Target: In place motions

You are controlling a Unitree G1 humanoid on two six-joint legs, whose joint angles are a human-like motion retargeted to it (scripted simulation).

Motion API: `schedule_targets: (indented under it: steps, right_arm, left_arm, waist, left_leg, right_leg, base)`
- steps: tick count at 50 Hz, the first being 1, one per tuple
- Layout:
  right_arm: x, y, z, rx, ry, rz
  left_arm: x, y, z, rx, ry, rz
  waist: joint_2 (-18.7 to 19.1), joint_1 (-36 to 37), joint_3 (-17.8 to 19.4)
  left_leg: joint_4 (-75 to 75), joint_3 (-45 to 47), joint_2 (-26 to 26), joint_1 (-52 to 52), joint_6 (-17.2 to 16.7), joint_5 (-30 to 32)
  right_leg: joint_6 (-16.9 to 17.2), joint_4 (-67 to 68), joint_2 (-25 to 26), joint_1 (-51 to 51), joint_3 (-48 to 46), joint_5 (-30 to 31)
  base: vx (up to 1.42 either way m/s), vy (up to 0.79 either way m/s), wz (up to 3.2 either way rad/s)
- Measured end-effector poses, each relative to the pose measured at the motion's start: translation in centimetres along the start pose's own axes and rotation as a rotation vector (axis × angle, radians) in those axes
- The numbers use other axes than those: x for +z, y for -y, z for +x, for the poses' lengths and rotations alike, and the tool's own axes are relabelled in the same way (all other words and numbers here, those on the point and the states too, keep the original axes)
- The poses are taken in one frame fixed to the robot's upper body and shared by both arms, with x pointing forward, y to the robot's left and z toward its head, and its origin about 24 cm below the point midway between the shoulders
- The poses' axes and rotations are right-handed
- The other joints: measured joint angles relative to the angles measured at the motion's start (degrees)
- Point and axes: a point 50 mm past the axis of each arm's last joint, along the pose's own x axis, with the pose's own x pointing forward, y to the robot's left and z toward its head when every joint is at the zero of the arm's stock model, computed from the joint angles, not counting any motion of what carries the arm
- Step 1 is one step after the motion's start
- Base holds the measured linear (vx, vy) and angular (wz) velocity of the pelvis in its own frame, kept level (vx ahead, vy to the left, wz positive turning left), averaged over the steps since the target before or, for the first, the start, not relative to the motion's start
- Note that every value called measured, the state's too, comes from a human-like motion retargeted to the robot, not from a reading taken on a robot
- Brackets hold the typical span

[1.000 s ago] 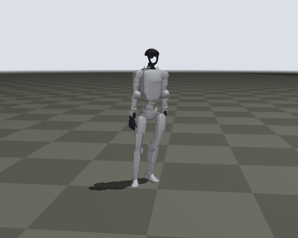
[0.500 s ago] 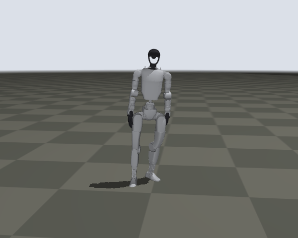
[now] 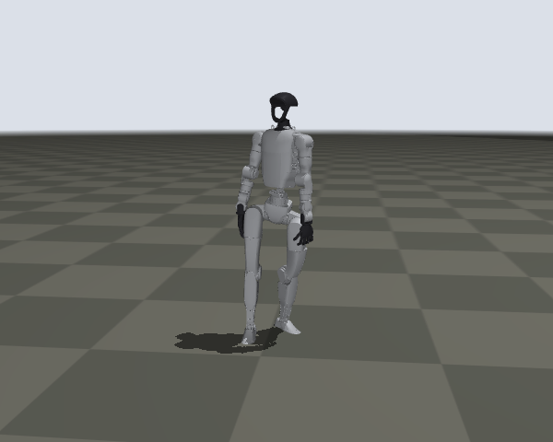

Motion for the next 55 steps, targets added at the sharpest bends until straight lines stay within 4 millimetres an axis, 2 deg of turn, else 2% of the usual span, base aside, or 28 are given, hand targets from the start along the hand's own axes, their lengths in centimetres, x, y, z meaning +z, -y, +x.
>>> schedule_targets:
  steps: [10, 20, 34, 55]
  right_arm:
    - [0.8, 0.1, -0.1, -0.007, 0.016, -0.024]
    - [0.7, 0.3, -0.2, -0.006, 0.015, -0.002]
    - [0.6, 0.4, -0.2, -0.003, 0.015, 0.015]
    - [-0.4, 0.3, 0.0, 0.005, 0.005, 0.052]
  left_arm:
    - [-0.4, 0.8, 0.1, -0.042, -0.005, -0.071]
    - [-1.0, 0.3, 0.1, -0.030, -0.022, -0.083]
    - [-0.4, 0.7, 0.1, -0.047, -0.008, -0.077]
    - [0.5, 0.2, 0.0, -0.031, 0.017, -0.068]
  waist:
    - [1.04, -0.97, 0.48]
    - [0.42, -0.49, 0.84]
    - [0.47, -0.38, 0.91]
    - [-1.77, 3.97, 0.53]
  left_leg:
    - [-0.27, 2.07, -0.07, -0.34, -0.52, 0.10]
    - [-0.21, 2.36, -0.36, -0.37, -0.47, 0.30]
    - [0.29, 0.62, -0.63, -1.28, -0.09, 0.40]
    - [0.88, -0.06, -1.07, -1.83, 0.76, 1.04]
  right_leg:
    - [0.83, -0.56, 1.06, -1.08, 3.03, 1.80]
    - [1.23, -0.81, 0.93, -0.90, 3.79, 2.43]
    - [1.37, -0.07, -0.16, -1.58, 2.51, 2.11]
    - [0.22, -0.64, -1.62, 0.17, 1.01, 0.59]
  base:
    - [0.00, 0.05, -0.29]
    - [0.00, 0.00, 0.00]
    - [-0.02, 0.03, 0.09]
    - [0.00, -0.01, 0.02]
